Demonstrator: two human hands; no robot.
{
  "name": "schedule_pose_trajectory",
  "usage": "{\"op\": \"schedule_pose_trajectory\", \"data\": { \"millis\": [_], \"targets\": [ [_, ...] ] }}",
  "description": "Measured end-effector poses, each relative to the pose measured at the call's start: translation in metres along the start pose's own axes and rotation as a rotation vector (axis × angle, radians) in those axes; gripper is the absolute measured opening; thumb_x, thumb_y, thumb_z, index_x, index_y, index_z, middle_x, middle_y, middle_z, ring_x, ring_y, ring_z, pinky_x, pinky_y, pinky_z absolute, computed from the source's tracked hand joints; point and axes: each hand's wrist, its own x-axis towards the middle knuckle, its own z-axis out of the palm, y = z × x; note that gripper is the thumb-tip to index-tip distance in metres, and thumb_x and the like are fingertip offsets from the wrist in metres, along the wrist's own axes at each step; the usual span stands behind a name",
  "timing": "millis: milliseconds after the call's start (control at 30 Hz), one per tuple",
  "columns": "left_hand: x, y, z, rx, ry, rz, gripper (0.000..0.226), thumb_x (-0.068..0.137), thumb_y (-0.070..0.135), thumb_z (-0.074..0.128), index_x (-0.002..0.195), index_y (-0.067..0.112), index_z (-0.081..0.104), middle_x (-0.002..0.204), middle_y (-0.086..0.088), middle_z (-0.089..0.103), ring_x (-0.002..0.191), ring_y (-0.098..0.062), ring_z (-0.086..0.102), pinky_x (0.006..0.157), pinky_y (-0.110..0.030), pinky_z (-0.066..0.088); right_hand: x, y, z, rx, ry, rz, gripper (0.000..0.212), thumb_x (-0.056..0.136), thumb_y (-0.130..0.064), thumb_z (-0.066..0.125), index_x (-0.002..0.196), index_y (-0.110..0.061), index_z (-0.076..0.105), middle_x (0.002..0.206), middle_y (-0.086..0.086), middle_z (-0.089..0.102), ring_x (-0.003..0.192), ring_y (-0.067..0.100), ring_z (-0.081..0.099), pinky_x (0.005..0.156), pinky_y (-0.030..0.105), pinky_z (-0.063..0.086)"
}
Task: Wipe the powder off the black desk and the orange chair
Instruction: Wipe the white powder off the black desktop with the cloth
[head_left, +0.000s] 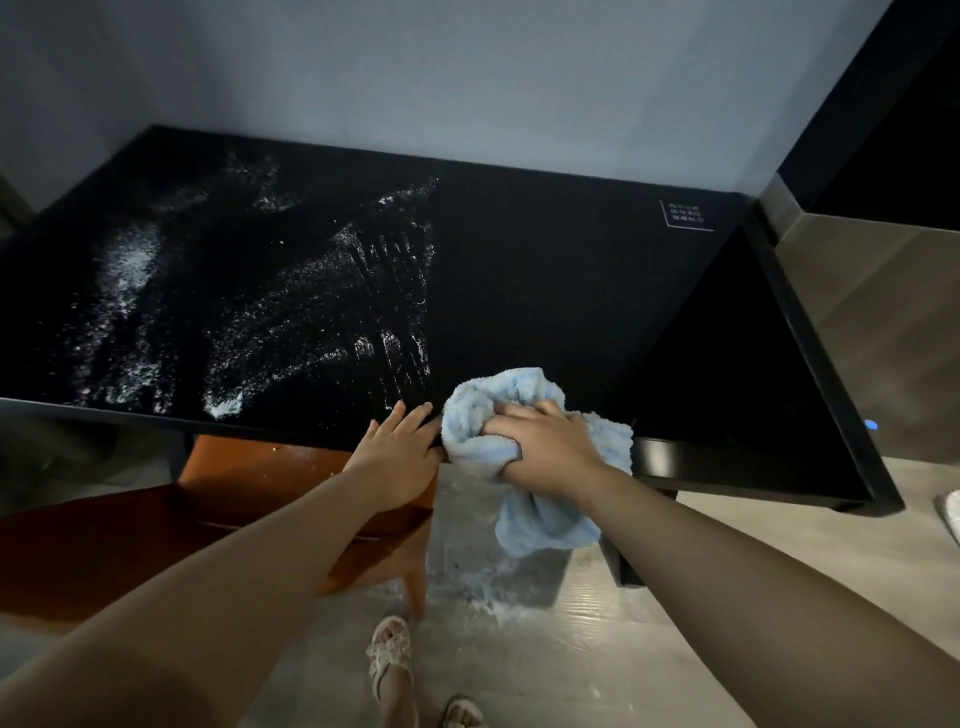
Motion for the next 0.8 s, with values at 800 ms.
{"op": "schedule_pose_trajectory", "data": {
  "millis": [800],
  "targets": [
    [-0.042,0.024,0.001,-0.009,0.003,0.049,0.052,0.103,0.028,0.025,0.152,0.020,0.010,0.160,0.004,0.001,0.147,-0.015,-0.004,0.119,-0.039,0.008,-0.055,0.003,-0.026,0.183,0.263,0.136,0.031,0.073,-0.031,0.053,0.103,-0.027,0.059,0.106,-0.003,0.060,0.104,0.025,0.051,0.085,0.040,0.044]
  ]
}}
